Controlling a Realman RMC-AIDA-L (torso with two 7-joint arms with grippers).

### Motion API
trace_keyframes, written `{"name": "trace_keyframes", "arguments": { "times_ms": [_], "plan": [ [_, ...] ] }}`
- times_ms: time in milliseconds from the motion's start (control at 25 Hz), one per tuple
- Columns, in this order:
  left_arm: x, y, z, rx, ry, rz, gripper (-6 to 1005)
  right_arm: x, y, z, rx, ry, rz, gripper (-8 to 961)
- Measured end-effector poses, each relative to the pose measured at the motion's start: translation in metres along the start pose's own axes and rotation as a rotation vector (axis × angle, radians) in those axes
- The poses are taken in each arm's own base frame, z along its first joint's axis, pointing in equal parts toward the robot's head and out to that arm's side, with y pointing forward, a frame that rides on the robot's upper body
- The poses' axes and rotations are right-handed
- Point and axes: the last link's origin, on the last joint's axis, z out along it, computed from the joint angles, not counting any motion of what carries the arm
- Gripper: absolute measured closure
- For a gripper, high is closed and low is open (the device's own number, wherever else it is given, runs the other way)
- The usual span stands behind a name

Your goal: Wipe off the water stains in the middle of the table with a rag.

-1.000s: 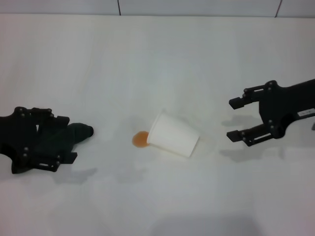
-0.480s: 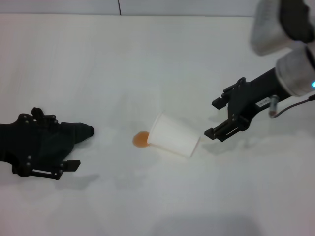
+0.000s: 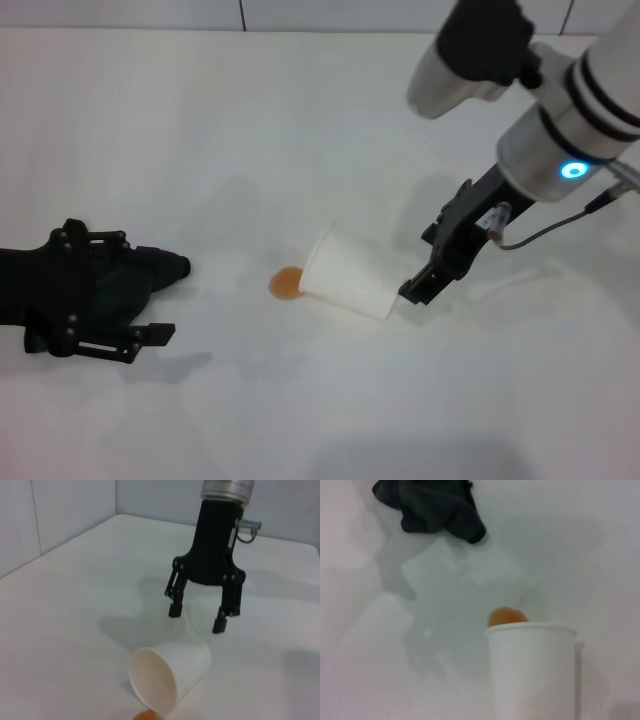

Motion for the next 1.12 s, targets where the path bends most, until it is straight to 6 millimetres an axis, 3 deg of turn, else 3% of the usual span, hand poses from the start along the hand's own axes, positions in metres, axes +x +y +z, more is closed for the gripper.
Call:
{"name": "trace_keyframes", "arguments": {
  "times_ms": [1120],
  "plan": [
    [-0.005,0.005,0.007,-0.002,0.008,0.005,148,-0.04,0.005,0.041,0.017,0.095,-0.047,108]
  ]
}}
